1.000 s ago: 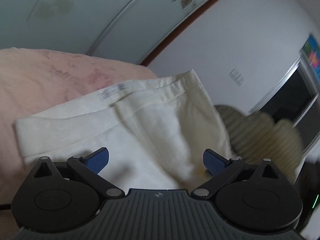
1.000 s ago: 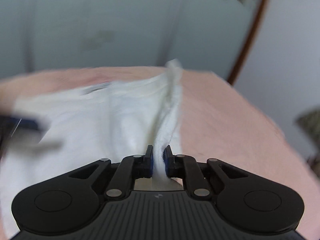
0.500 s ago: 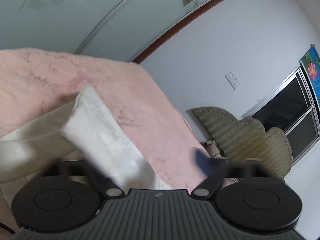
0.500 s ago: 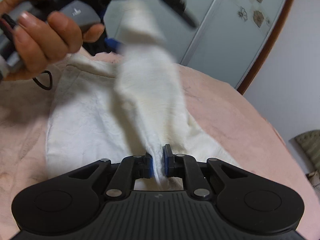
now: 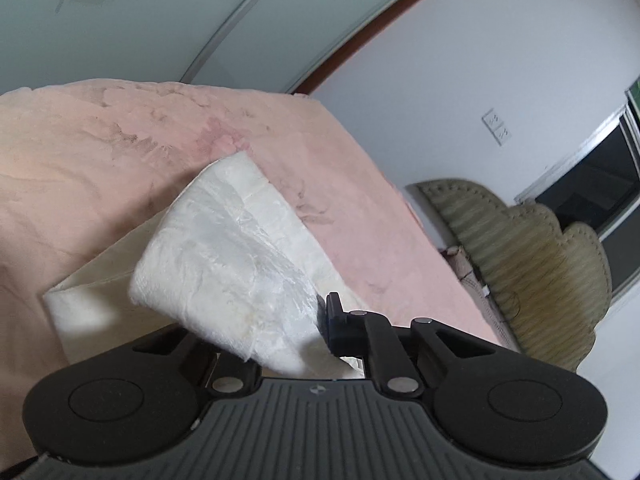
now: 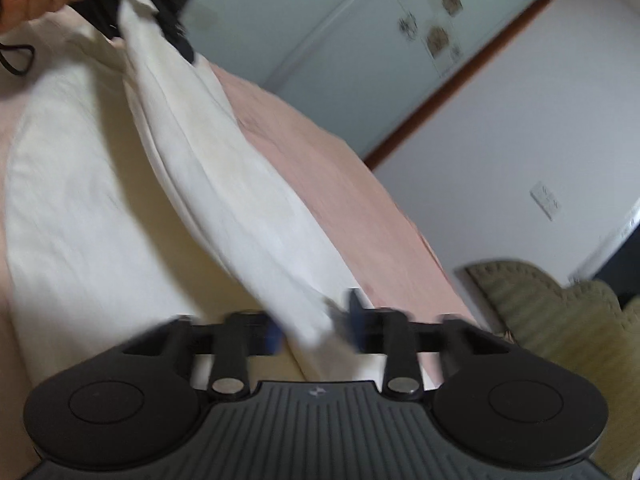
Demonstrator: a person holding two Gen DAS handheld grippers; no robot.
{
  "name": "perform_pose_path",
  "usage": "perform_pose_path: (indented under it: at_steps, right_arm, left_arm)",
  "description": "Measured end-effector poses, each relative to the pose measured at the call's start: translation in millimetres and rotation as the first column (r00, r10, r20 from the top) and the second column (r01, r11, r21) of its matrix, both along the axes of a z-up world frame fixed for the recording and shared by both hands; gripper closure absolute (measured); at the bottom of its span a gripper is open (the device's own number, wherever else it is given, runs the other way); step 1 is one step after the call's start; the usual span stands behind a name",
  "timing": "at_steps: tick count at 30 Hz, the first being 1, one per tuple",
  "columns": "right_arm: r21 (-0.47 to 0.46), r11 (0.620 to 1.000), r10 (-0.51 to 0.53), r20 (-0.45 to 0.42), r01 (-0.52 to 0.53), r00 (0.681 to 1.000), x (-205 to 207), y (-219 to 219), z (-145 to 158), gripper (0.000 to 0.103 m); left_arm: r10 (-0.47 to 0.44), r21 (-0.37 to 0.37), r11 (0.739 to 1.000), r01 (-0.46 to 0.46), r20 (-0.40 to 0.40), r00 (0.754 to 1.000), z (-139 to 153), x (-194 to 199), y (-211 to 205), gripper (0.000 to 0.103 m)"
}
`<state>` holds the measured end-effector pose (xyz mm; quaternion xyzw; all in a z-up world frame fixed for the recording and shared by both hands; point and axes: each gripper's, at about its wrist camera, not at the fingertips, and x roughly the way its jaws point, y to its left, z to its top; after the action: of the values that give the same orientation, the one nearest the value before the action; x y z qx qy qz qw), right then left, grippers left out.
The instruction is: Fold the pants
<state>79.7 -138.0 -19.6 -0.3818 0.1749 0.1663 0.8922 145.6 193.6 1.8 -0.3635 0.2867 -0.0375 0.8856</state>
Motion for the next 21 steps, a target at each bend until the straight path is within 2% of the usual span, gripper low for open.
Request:
perform_pose_path:
  at_steps: [2,5,11,14,16,18,21]
  right_arm:
    - [-0.019,1.0,0.018,0.01,-0.017,1.0,-10,4,4,0.092]
    - [-0.079,0.995,0.06,0.019,-0.058,0.998,-32,9,8,0.094]
    - [-0.111,0.982,0.146,-0.074,-0.154,0.986,-81,22,-5,0.094]
    - [-0.106,0.983,0.142,-0.098,-0.152,0.985,-82,26,-17,0.094]
    - [-0.094,0.986,0.127,-0.101,-0.137,0.987,-81,27,-21,0.094]
    - [-0.075,0.989,0.118,-0.099,-0.125,0.988,-80,27,-22,0.094]
    - [-0.126,0.986,0.099,-0.053,-0.105,0.994,-96,36,-33,0.093]
  left_arm:
    - [-0.024,0.044,0.999,0.024,0.014,1.0,4,0,1,0.093]
    - [-0.064,0.112,0.992,0.061,0.026,0.998,7,-7,6,0.093]
    - [-0.066,0.245,0.966,0.079,-0.062,0.996,-12,-24,9,0.093]
    - [-0.076,0.294,0.952,0.082,-0.031,0.997,-19,-29,7,0.091]
    - [-0.075,0.343,0.936,0.076,-0.017,0.997,-25,-29,5,0.083]
    - [-0.072,0.351,0.934,0.07,-0.008,0.997,-26,-30,3,0.083]
    - [-0.06,0.355,0.933,0.059,-0.008,0.998,-19,-33,4,0.072]
